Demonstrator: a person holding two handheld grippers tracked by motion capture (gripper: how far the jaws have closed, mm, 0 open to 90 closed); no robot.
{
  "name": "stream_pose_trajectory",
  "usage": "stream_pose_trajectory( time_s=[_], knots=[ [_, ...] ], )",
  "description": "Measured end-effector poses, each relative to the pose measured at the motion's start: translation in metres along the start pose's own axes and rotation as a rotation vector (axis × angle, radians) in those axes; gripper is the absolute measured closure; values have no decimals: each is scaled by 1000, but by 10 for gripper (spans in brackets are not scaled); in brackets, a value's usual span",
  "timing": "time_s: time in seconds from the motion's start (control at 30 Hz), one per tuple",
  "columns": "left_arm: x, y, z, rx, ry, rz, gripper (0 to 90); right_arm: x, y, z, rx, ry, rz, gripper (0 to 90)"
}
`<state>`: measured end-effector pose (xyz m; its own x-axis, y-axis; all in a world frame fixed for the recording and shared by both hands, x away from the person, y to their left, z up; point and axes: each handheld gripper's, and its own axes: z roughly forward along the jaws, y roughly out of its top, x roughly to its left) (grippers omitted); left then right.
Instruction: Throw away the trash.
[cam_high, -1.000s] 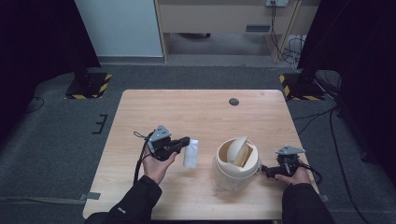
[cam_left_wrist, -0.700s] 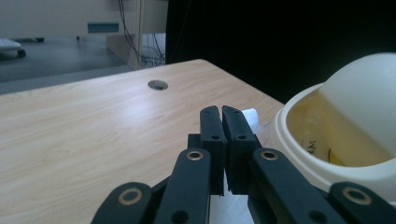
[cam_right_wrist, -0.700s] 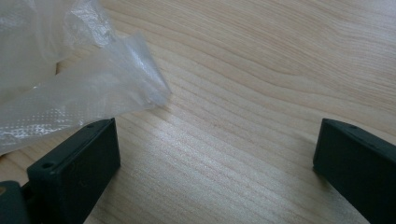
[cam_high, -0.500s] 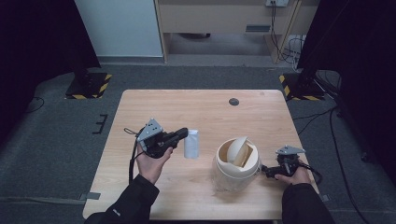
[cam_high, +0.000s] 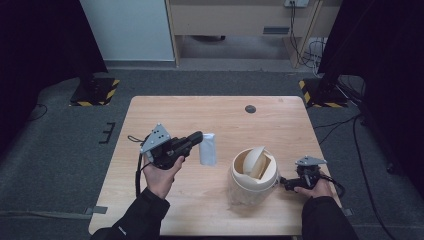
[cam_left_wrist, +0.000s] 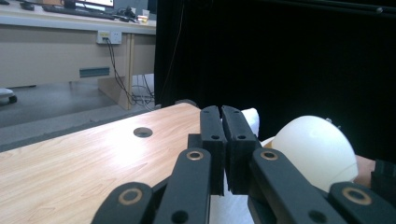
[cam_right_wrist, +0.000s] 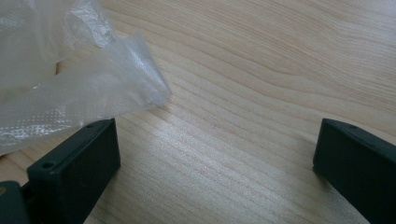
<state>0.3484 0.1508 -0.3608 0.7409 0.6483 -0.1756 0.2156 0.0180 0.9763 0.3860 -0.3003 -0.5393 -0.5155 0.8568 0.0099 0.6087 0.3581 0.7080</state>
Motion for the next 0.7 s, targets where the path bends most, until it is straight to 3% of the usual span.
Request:
stream_pose_trajectory(
  time_s=[0.2,0.43,0.7],
  knots=[
    [-4,5,2,-24,-8,-6,875,0,0,0,0,0,1,8],
    [-12,7,9,-18,-22,18,875,0,0,0,0,-1,1,8],
    [-25,11,23,-28,-52,26,875,0,0,0,0,-1,1,8]
  ],
)
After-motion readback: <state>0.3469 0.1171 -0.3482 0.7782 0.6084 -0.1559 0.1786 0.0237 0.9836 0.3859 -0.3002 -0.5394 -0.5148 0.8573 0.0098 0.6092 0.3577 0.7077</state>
